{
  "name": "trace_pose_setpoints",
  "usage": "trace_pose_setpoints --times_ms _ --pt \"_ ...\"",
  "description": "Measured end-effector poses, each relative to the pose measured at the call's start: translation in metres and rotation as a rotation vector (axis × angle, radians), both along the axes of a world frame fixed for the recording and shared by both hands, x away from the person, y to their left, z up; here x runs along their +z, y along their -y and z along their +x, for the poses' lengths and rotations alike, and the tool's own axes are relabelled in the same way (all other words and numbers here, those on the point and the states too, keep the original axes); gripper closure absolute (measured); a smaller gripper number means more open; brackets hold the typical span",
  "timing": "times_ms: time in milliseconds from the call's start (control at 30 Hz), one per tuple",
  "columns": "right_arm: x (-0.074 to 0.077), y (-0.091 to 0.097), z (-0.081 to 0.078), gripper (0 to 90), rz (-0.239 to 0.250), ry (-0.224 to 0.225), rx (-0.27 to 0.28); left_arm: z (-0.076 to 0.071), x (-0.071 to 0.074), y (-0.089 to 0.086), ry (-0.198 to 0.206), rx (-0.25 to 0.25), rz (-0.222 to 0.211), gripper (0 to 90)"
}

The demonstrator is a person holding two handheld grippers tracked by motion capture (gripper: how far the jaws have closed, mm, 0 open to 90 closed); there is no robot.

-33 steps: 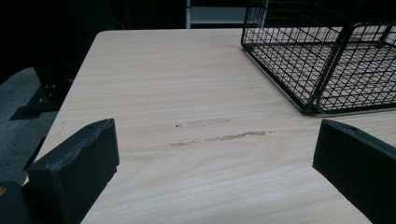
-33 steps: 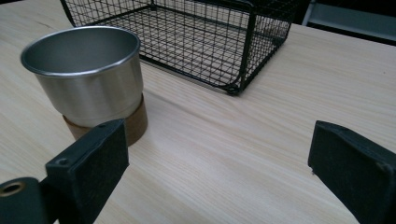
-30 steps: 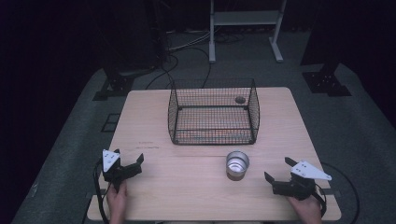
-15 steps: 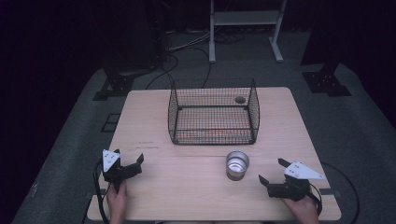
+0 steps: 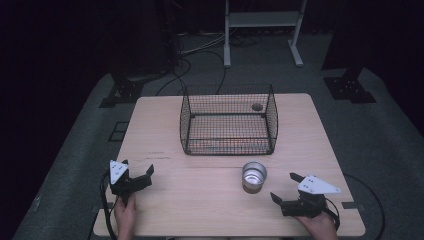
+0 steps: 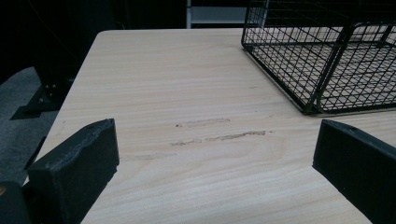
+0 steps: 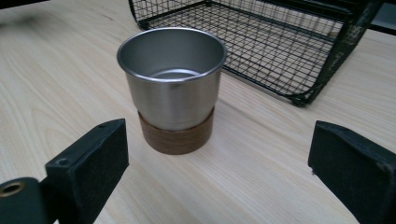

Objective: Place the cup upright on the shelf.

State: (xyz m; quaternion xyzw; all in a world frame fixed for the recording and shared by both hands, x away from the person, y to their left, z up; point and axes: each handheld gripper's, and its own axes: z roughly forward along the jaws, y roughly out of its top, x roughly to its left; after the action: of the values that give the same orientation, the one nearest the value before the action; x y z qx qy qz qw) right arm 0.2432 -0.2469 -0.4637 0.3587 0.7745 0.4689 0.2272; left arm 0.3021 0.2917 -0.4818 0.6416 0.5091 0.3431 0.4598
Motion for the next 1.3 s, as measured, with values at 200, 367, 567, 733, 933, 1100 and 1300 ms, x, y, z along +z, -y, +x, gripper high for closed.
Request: trace_pose_setpoints --times_ms 200,367,567,733,933,1100,1300 --pt "0.0 -0.008 0.001 4.4 0.014 -0.011 0.014 0.0 0.0 -0.001 -0.001 -0.001 0.0 0.0" --pt "-0.001 -0.013 0.004 4.4 0.002 -0.027 0.024 0.0 0.0 0.0 0.0 0.0 0.0 0.0" --pt "-0.001 -0.022 0.009 4.4 -0.002 -0.042 0.036 0.0 0.0 0.0 0.0 0.0 0.0 0.0" --pt "-0.002 -0.029 0.014 4.4 -0.013 -0.056 0.038 0.0 0.0 0.0 0.0 -0.001 0.0 0.0" --pt "-0.006 -0.036 0.021 4.4 -0.022 -0.075 0.041 0.0 0.0 0.0 0.0 -0.001 0.0 0.0" --pt "-0.005 -0.041 0.024 4.4 -0.021 -0.074 0.05 0.0 0.0 0.0 0.0 -0.001 0.001 0.0" --pt "-0.007 -0.048 0.031 4.4 -0.022 -0.085 0.054 0.0 0.0 0.0 0.0 -0.001 0.0 0.0"
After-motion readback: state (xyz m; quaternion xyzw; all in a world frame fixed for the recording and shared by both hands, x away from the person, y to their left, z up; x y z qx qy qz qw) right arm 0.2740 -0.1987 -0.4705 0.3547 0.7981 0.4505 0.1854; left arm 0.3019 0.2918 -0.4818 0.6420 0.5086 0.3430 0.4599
